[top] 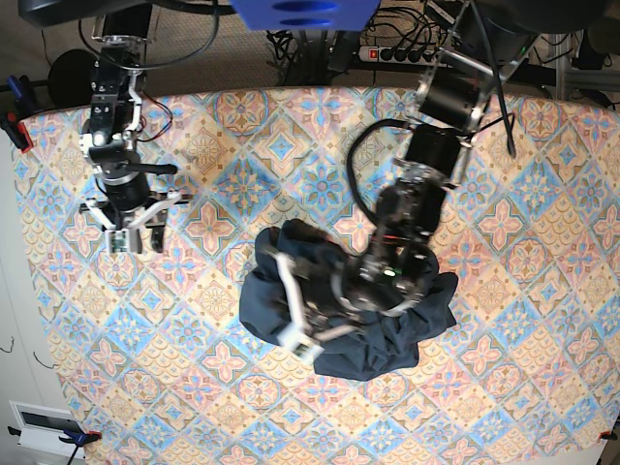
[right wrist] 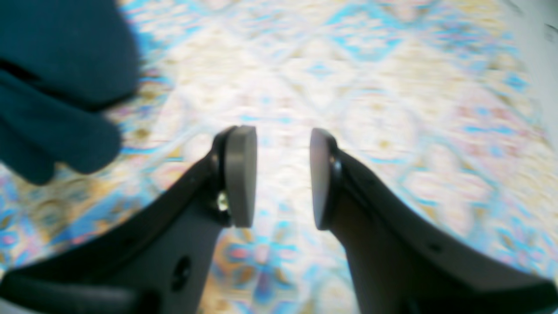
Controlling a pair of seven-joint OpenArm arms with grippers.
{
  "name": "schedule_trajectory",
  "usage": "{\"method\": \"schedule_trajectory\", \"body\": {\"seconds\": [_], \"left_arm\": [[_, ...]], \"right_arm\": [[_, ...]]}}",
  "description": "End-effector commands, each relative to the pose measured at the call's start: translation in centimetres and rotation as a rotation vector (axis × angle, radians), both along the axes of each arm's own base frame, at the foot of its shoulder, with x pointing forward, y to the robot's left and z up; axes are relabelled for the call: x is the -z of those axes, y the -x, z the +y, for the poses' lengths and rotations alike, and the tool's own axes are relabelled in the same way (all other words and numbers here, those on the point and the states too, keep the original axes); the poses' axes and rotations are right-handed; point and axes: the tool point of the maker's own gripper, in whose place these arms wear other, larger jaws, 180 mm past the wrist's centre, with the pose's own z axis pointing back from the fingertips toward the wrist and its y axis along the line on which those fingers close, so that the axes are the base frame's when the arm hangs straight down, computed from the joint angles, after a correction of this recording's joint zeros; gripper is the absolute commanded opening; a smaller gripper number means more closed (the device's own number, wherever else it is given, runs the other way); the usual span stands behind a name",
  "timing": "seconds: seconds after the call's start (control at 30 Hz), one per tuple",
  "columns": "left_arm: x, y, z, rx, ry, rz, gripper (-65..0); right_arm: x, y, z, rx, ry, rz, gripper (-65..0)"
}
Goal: Layout the t-shirt on the table in an organized manner, then fold the t-shirt properly
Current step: 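Reach the left gripper into the t-shirt bundle and grasp fabric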
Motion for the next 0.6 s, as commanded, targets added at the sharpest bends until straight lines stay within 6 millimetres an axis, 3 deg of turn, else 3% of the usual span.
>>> {"method": "schedule_trajectory", "body": {"seconds": [0.0,0.1,0.2,0.4,0.47,0.57], "left_arm": [[-1.9,-1.2,0.8,-0.029,0.042,-0.05,-61.0],[-1.6,-2.4,4.5,-0.142,0.084,-0.047,-60.7],[-0.2,-2.3,8.1,-0.22,0.118,-0.014,-60.4],[1.5,-0.5,9.6,-0.215,0.193,0.075,-59.9],[2.0,0.1,9.4,-0.209,0.212,0.098,-54.6],[1.9,0.5,8.6,-0.19,0.239,0.114,-37.8]], "right_arm": [[-1.3,-0.6,0.8,-0.03,0.0,-0.047,-44.3],[-0.9,-0.7,3.0,-0.089,-0.013,-0.04,-39.3],[-0.5,-0.4,5.1,-0.143,-0.025,-0.027,-34.1],[0.0,0.0,7.3,-0.2,-0.039,-0.011,-32.1],[0.0,0.0,7.3,-0.2,-0.039,-0.011,-32.1],[0.0,0.0,7.3,-0.2,-0.039,-0.011,-32.1]]}}
